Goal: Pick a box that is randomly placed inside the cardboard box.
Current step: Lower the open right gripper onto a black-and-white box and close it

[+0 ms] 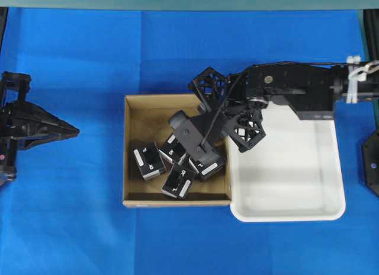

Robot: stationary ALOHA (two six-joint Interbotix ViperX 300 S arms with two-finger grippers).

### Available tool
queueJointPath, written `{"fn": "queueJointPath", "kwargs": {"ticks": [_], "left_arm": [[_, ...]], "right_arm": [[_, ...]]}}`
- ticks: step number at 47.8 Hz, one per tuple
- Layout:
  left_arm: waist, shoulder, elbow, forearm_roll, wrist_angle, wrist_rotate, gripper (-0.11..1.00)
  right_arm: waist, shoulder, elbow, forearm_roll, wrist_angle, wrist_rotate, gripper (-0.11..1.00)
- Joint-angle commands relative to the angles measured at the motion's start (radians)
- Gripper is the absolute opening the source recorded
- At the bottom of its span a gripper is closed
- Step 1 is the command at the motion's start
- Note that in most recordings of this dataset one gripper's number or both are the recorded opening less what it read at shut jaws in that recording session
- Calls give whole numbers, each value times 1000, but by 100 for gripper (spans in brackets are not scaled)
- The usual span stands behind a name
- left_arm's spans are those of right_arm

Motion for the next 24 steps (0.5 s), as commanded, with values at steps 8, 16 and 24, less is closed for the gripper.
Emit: {"fn": "queueJointPath", "kwargs": {"ticks": [8,16,24], "left_arm": [[2,6,-26,3,-5,-2,-5],[2,9,-26,3,-6,-3,-5],[2,9,-26,3,-5,-5,-5]], "right_arm": [[-2,17,-2,9,-31,15,83],[-2,21,3,5,-69,14,100],[0,43,3,9,-64,14,100]]}}
